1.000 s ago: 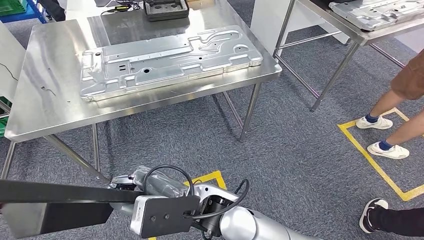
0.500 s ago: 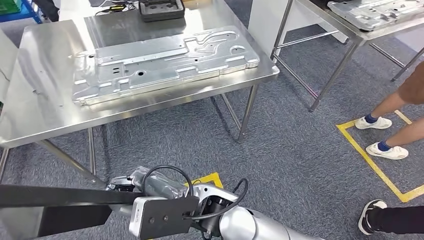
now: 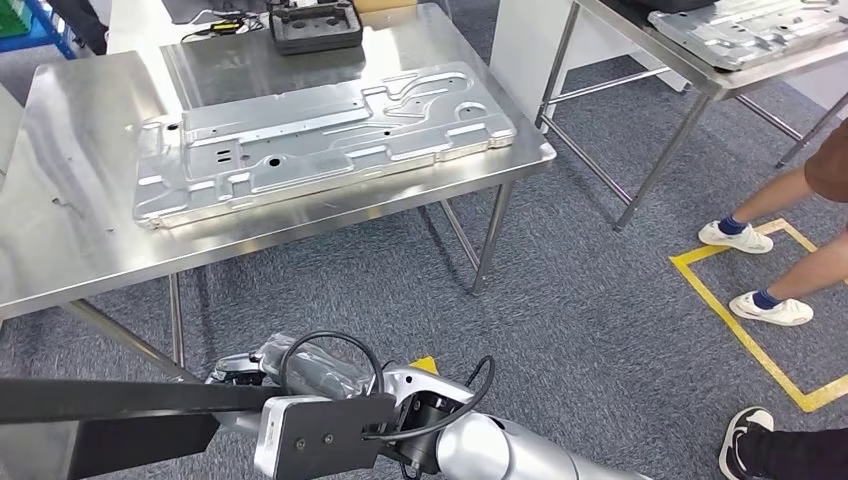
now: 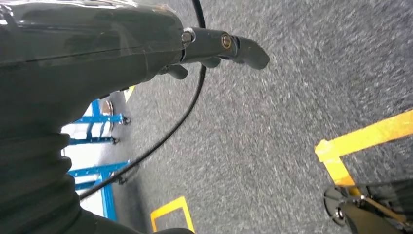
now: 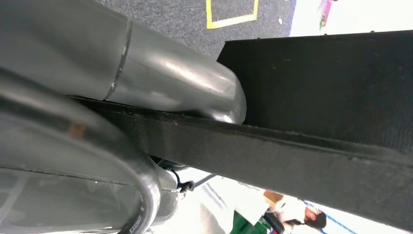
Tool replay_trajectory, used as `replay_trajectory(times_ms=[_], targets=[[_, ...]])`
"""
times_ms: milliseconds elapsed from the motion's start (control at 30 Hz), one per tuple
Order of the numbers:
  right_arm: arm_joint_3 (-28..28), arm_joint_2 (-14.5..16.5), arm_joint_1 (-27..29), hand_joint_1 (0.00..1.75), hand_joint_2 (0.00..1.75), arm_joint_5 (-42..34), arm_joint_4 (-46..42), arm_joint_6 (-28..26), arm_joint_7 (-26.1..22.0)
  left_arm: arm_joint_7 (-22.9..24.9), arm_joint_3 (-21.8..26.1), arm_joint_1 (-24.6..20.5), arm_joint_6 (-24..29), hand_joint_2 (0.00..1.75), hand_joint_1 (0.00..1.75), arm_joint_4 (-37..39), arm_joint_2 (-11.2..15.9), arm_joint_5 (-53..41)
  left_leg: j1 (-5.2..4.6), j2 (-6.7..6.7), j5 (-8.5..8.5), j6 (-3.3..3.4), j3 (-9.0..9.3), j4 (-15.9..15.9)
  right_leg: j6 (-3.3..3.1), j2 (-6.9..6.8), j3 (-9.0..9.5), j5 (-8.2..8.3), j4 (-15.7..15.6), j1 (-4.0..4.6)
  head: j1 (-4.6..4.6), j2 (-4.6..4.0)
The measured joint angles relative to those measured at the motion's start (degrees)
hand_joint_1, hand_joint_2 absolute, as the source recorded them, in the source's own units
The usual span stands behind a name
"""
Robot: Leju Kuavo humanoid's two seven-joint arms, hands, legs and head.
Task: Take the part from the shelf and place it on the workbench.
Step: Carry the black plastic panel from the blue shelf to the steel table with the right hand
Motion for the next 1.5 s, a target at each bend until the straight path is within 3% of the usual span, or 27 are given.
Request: replay_trajectory(times_ms=[67, 133, 200, 233, 267, 300, 333, 400, 433, 500, 600, 667, 733, 767, 800, 867, 933, 1000, 1067, 1133, 1233, 1267, 1300, 1333, 1400, 1433, 1500], targets=[[0.0, 0.0, 0.0, 1.75, 0.00, 0.0, 0.0, 0.0, 0.0, 0.4, 0.0, 0.0, 0.0, 1.75, 0.00, 0.0, 0.0, 0.0, 0.17, -0.08, -0.09, 0.56, 0.17, -0.4, 0.54, -0.09, -0.18, -0.36, 0.2, -0.08, 0.03, 0.00], [-0.1, 0.0, -0.1, 1.75, 0.00, 0.0, -0.1, 0.0, 0.0, 1.5, 0.1, 0.0, 0.0, 1.75, 0.00, 0.0, 0.0, 0.0, 0.41, -0.04, -0.15, 1.25, 0.57, -0.7, 0.90, -0.20, -1.90, -2.06, 3.6, -0.17, 0.04, 0.00], [0.0, 0.0, -0.1, 1.75, 0.00, 0.0, -0.1, 0.1, 0.0, 2.1, 0.1, 0.0, 0.0, 1.75, 0.00, 0.0, 0.0, 0.0, 0.37, 0.03, -0.41, 1.75, 0.77, -0.8, 1.04, -0.26, -6.12, -4.87, 11.2, -0.24, 0.05, 0.00], [0.0, -0.1, -0.1, 1.75, 0.00, 0.0, -0.1, 0.2, 0.0, 2.1, 0.1, 0.0, 0.0, 1.75, 0.00, 0.0, 0.0, 0.0, 0.36, 0.04, -0.56, 1.87, 0.89, -0.8, 1.11, -0.26, -8.36, -5.70, 14.7, -0.26, 0.05, 0.00], [0.0, -0.1, -0.1, 1.75, 0.00, 0.0, -0.1, 0.2, 0.0, 2.1, 0.1, 0.0, 0.0, 1.75, 0.00, 0.0, 0.0, 0.1, 0.34, 0.02, -0.76, 1.94, 1.08, -0.8, 1.13, -0.27, -9.83, -5.49, 16.5, -0.27, 0.06, 0.00], [0.0, -0.1, -0.1, 1.75, 0.00, 0.0, -0.1, 0.3, 0.0, 2.1, 0.1, 0.0, 0.0, 1.75, 0.00, 0.0, 0.0, 0.1, 0.34, -0.06, -1.01, 1.95, 1.38, -0.8, 1.12, -0.28, -10.22, -4.13, 16.1, -0.28, 0.05, 0.00], [0.0, -0.1, -0.1, 1.75, 0.00, 0.0, -0.1, 0.3, 0.0, 2.1, 0.1, 0.0, 0.0, 1.75, 0.00, 0.0, 0.0, 0.1, 0.34, -0.17, -1.31, 1.88, 1.81, -0.8, 1.06, -0.29, -9.44, -1.81, 13.4, -0.27, 0.05, 0.00], [0.0, -0.1, -0.1, 1.75, 0.00, 0.0, -0.1, 0.4, 0.0, 2.1, 0.1, 0.0, 0.0, 1.75, 0.00, 0.0, 0.0, 0.1, 0.22, -0.38, -2.02, 1.50, 2.63, -0.7, 0.69, -0.39, -6.34, 2.71, 5.8, -0.02, 0.04, 0.00], [0.0, -0.1, -0.1, 1.75, 0.00, 0.0, -0.1, 0.4, 0.0, 2.1, 0.1, 0.0, -0.1, 1.75, 0.00, 0.0, 0.0, 0.1, 0.13, -0.45, -2.30, 1.23, 2.82, -0.7, 0.44, -0.44, -4.99, 3.59, 2.9, 0.16, 0.04, 0.00], [0.0, -0.1, -0.2, 1.75, 0.00, 0.0, -0.1, 0.5, 0.0, 2.1, 0.1, 0.0, -0.1, 1.75, 0.00, 0.0, 0.0, 0.1, -0.07, -0.42, -2.58, 0.73, 2.86, -0.8, -0.01, -0.45, -3.85, 3.18, 0.9, 0.51, 0.01, 0.00], [0.0, 0.0, -0.3, 1.75, 0.00, 0.0, -0.1, 0.5, 0.0, 2.2, 0.1, 0.0, -0.3, 1.75, 0.00, 0.0, 0.0, 0.1, 0.04, -0.23, -3.42, 0.04, 2.81, -0.1, -0.66, -0.37, -3.16, 2.75, 0.0, 0.05, -0.02, 0.00], [0.0, 0.1, -0.4, 1.75, 0.00, 0.0, -0.1, 0.5, 0.0, 2.2, 0.1, 0.0, -0.4, 1.75, 0.00, 0.0, 0.0, 0.2, 0.14, -0.18, -5.91, -0.21, 0.41, 5.2, -1.22, -0.44, -2.47, 2.48, -0.5, -0.32, -0.05, 0.00], [0.1, 0.2, -0.5, 1.75, 0.00, 0.0, -0.1, 0.5, 0.0, 2.2, 0.1, 0.1, -0.4, 1.75, 0.00, 0.0, 0.0, 0.2, 0.17, -0.17, -8.54, -0.39, -3.90, 12.9, -1.61, -0.45, -2.01, 2.08, -0.5, -0.32, -0.06, 0.00], [0.1, 0.2, -0.4, 1.75, 0.00, 0.0, -0.1, 0.5, 0.0, 2.2, 0.2, 0.2, -0.5, 1.75, 0.00, 0.0, 0.0, 0.2, 0.24, -0.16, -8.65, -0.49, -5.47, 15.2, -1.65, -0.39, -1.72, 1.84, -0.5, -0.33, -0.06, 0.00], [0.1, 0.2, -0.4, 1.75, 0.00, 0.0, -0.1, 0.5, 0.0, 2.2, 0.2, 0.2, -0.5, 1.75, 0.00, 0.0, 0.0, 0.2, 0.36, -0.14, -7.56, -0.56, -6.06, 15.3, -1.58, -0.31, -1.34, 1.56, -0.5, -0.36, -0.07, 0.00], [0.1, 0.3, -0.4, 1.75, 0.00, 0.0, -0.1, 0.5, 0.0, 2.2, 0.2, 0.3, -0.7, 1.75, 0.00, 0.0, 0.1, 0.2, 0.74, -0.03, -2.64, -0.68, -4.15, 9.0, -1.16, -0.16, -0.29, 0.82, -0.5, -0.46, -0.07, 0.00], [0.1, 0.3, -0.5, 1.75, 0.00, 0.0, -0.1, 0.5, 0.0, 2.1, 0.2, 0.2, -0.7, 1.75, 0.00, 0.0, 0.1, 0.2, 0.85, -0.02, 0.49, -0.73, -1.57, 2.3, -0.47, -0.11, 0.35, 0.16, -0.3, -0.31, -0.11, -0.01], [0.1, 0.4, -0.6, 1.75, 0.00, 0.0, 0.0, 0.6, 0.0, 1.8, 0.2, 0.2, -0.7, 1.75, 0.00, 0.0, 0.1, 0.2, 0.68, -0.16, 0.35, -0.42, -0.93, 0.5, 0.16, -0.10, 0.38, -0.02, -0.2, -0.06, -0.14, -0.01], [0.1, 0.4, -0.7, 1.75, 0.00, 0.0, 0.0, 0.7, 0.1, 2.1, 0.3, 0.3, -0.7, 1.75, 0.00, 0.0, 0.1, 0.2, 0.60, -0.31, 0.10, 0.41, -0.67, 0.1, 0.67, -0.15, 0.45, -0.06, 0.0, -0.16, -0.10, 0.00], [0.1, 0.5, -0.8, 1.75, 0.00, 0.0, -0.1, 0.7, 0.0, 3.1, 0.3, 0.3, -0.7, 1.75, 0.00, 0.0, 0.1, 0.2, 0.59, -0.38, -0.14, 1.26, -0.05, -0.1, 1.01, -0.26, -0.57, -1.07, 2.5, -0.32, -0.08, 0.00], [0.1, 0.4, -0.8, 1.75, 0.00, 0.0, 0.0, 0.8, 0.0, 3.6, 0.4, 0.3, -0.7, 1.75, 0.00, 0.0, 0.1, 0.2, 0.40, -0.35, -0.63, 1.99, 0.48, -0.2, 1.17, -0.33, -6.78, -5.00, 13.0, -0.33, -0.07, 0.00], [0.1, 0.4, -0.8, 1.75, 0.00, 0.0, 0.0, 0.8, 0.1, 3.6, 0.4, 0.3, -0.7, 1.75, 0.00, 0.0, 0.1, 0.2, 0.28, -0.36, -0.83, 2.13, 0.65, -0.2, 1.14, -0.33, -8.76, -5.53, 15.7, -0.33, -0.07, 0.00], [0.1, 0.4, -0.8, 1.75, 0.00, -0.1, 0.0, 0.9, 0.1, 3.6, 0.4, 0.3, -0.7, 1.75, 0.00, 0.0, 0.1, 0.2, 0.17, -0.41, -1.08, 2.19, 0.92, -0.2, 1.05, -0.33, -9.82, -4.94, 16.4, -0.32, -0.07, 0.00], [0.1, 0.4, -0.8, 1.75, 0.00, -0.1, 0.0, 0.9, 0.1, 3.6, 0.5, 0.3, -0.7, 1.75, 0.00, 0.0, 0.1, 0.2, 0.06, -0.50, -1.39, 2.20, 1.34, -0.2, 0.90, -0.33, -9.73, -3.18, 14.8, -0.27, -0.07, 0.00], [0.1, 0.4, -0.8, 1.75, 0.00, -0.1, 0.0, 1.0, 0.1, 3.6, 0.5, 0.3, -0.7, 1.75, 0.00, 0.0, 0.1, 0.2, -0.05, -0.65, -2.13, 2.07, 2.40, -0.2, 0.22, -0.40, -7.35, 1.85, 7.5, 0.12, -0.09, 0.00], [0.1, 0.4, -0.9, 1.75, 0.00, -0.1, 0.0, 1.0, 0.1, 3.6, 0.5, 0.3, -0.7, 1.75, 0.00, 0.0, 0.0, 0.2, -0.06, -0.69, -2.43, 1.91, 2.77, -0.3, -0.20, -0.47, -6.22, 3.21, 4.1, 0.48, -0.12, 0.00], [0.1, 0.4, -1.0, 1.75, 0.00, -0.1, 0.0, 1.1, 0.1, 3.6, 0.6, 0.3, -0.7, 1.75, 0.00, 0.0, 0.0, 0.2, -0.03, -0.64, -2.78, 1.33, 3.07, -0.5, -0.83, -0.55, -4.94, 3.72, 0.8, 1.12, -0.11, 0.00]])
